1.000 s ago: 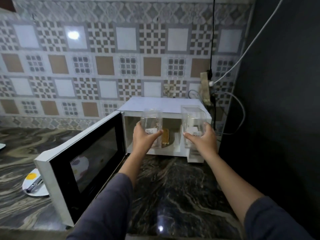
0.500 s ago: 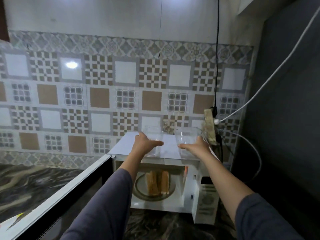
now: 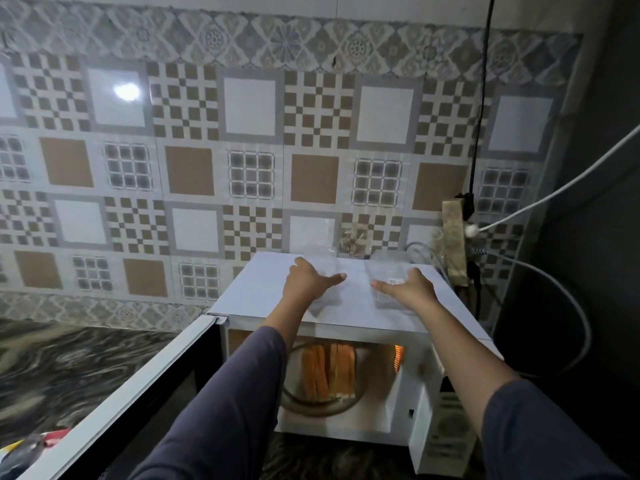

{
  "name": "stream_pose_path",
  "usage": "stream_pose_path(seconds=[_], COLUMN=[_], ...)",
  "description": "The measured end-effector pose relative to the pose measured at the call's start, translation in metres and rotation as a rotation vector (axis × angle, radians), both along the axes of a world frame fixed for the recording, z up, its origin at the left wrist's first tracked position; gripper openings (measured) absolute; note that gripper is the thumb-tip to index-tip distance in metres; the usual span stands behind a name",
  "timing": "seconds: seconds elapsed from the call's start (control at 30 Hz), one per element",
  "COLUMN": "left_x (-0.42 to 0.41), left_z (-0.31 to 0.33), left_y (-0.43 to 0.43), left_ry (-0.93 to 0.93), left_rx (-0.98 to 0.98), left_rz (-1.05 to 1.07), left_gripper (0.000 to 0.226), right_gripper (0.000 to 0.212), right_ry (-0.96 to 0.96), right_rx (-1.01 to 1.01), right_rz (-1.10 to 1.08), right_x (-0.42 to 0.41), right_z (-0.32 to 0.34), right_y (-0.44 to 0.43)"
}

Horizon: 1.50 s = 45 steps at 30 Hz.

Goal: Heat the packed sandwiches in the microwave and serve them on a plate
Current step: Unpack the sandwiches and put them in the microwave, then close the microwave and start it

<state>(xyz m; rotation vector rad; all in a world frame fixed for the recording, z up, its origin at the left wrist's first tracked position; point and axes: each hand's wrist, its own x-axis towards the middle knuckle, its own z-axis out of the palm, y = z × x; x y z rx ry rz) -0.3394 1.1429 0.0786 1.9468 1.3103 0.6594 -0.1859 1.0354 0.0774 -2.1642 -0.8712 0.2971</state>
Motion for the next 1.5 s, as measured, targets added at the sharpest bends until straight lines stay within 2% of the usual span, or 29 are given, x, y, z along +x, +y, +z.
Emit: stream_pose_path(seconds=[0.13,0.23,0.33,0.43,0.53,0.63,0.9,1.13,1.23,1.33,1.43,1.5], left_x=[0.003,0.000,-0.007,-0.014,-0.025,-0.049,-0.180,-0.319,-0.366,-0.401,-0.411,-0.403], left_z=[0.005,0.008,0.013,0.021,0.029,0.033,0.044,0.024,-0.010,-0.056,-0.101,-0.121], left_y=[-0.004,-0.007,-0.020,-0.037,-0.060,-0.085,-0.154,-0.200,-0.209,-0.214,-0.232,-0.244], left_ry=[0.005,-0.029,-0.117,-0.151,-0.181,-0.221,-0.270,-0.369,-0.503,-0.698,-0.751,-0.785], left_rx=[-0.006,0.065,0.213,0.253,0.273,0.259,0.388,0.438,0.333,0.033,-0.256,-0.316], left_rz=[-0.007,0.029,0.070,0.046,0.048,0.024,0.184,0.481,0.668,0.797,0.658,0.574], left_gripper=[0.126,0.123,0.113,0.102,0.078,0.056,0.042,0.034,0.027,0.020,0.019,0.021], right_gripper=[0.102,0.095,0.083,0.077,0.069,0.060,0.051,0.044,0.042,0.040,0.034,0.032], right_ry=[-0.008,0.032,0.081,0.078,-0.028,-0.142,-0.203,-0.184,-0.179,-0.170,-0.215,-0.299], right_rx=[0.010,0.028,0.057,0.057,0.036,0.107,0.256,0.279,0.295,0.317,0.313,0.309], right_rz=[-0.012,0.016,0.020,-0.001,-0.039,-0.024,0.323,0.651,0.803,0.961,1.075,1.095], right_x=[0.001,0.001,-0.003,-0.011,-0.028,-0.055,-0.182,-0.302,-0.354,-0.406,-0.441,-0.446], right_z=[0.003,0.004,0.004,0.002,0.005,0.011,0.015,0.006,-0.009,-0.028,-0.052,-0.066], right_y=[0.004,0.005,-0.006,-0.024,-0.045,-0.065,-0.102,-0.116,-0.124,-0.131,-0.133,-0.134])
